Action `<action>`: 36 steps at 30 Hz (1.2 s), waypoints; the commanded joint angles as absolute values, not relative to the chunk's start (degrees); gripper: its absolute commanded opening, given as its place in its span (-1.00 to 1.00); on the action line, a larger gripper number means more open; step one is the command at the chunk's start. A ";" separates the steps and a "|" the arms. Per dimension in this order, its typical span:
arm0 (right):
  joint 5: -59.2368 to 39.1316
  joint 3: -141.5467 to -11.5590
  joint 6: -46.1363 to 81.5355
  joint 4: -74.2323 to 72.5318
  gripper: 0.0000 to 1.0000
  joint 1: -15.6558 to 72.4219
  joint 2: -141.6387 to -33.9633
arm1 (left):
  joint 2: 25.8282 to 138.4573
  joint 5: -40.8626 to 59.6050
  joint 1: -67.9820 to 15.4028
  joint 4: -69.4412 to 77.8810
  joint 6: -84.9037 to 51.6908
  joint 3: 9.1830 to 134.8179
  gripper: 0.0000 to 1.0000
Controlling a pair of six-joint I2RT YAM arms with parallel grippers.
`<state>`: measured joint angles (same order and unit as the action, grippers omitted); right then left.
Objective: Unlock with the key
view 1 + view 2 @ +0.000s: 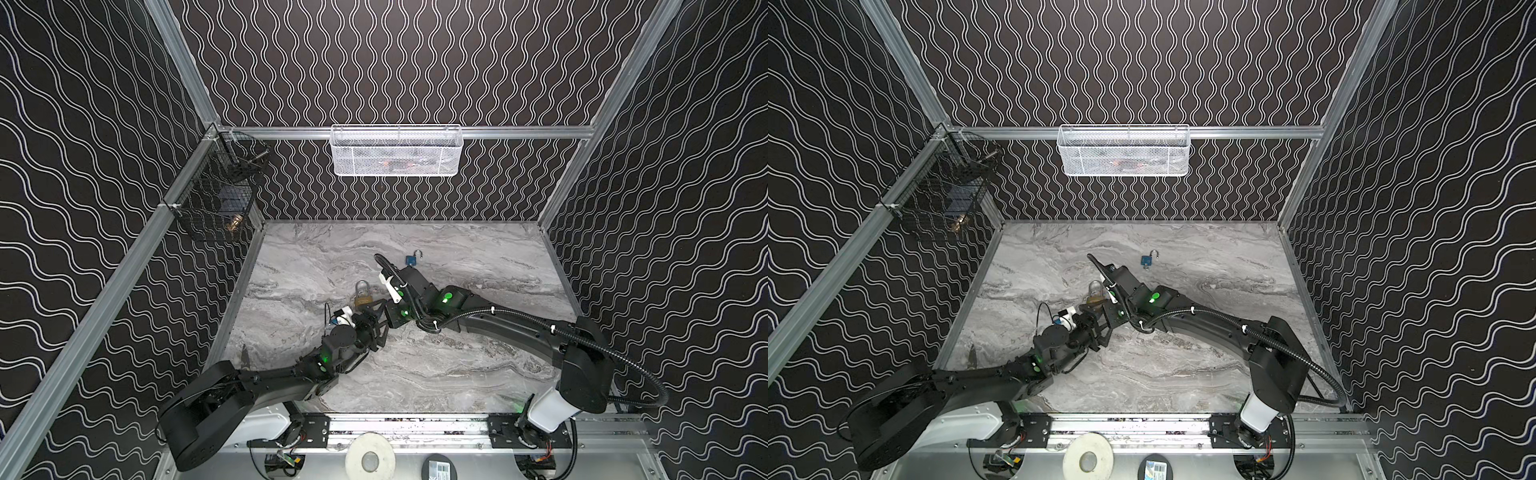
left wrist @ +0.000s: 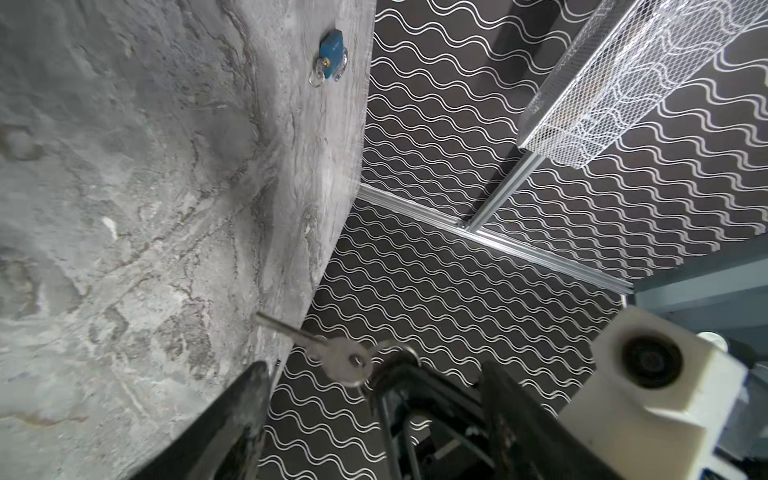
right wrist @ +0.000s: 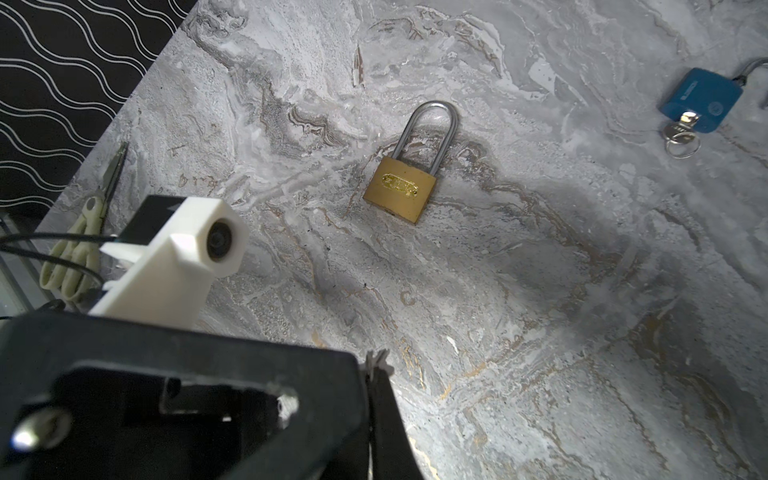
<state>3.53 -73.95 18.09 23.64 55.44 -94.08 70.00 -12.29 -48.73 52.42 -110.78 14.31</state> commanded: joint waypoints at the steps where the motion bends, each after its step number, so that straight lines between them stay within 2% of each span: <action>1: 2.64 -73.25 18.97 21.67 -1.00 55.81 -93.10 | 69.62 -15.74 -48.69 58.12 -110.31 13.32 0.56; 10: 2.25 -70.06 19.42 20.75 -1.00 55.90 -91.06 | 59.98 -18.61 -48.27 45.92 -108.47 12.89 0.32; 20: 3.72 -69.73 18.46 20.40 -1.00 55.90 -90.42 | 63.25 -14.49 -47.81 50.85 -106.24 13.15 0.26; 32: 5.98 -71.93 16.88 22.91 -1.00 55.86 -92.26 | 60.62 -11.40 -47.81 45.71 -107.71 13.31 0.54; 36: 5.26 -72.45 16.79 22.06 -1.00 55.90 -92.49 | 63.01 -10.22 -47.81 48.68 -108.36 13.84 0.59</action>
<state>5.28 -71.66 17.08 22.83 55.77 -92.25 61.87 -11.51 -47.94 46.22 -107.83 13.34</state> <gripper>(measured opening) 0.051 0.792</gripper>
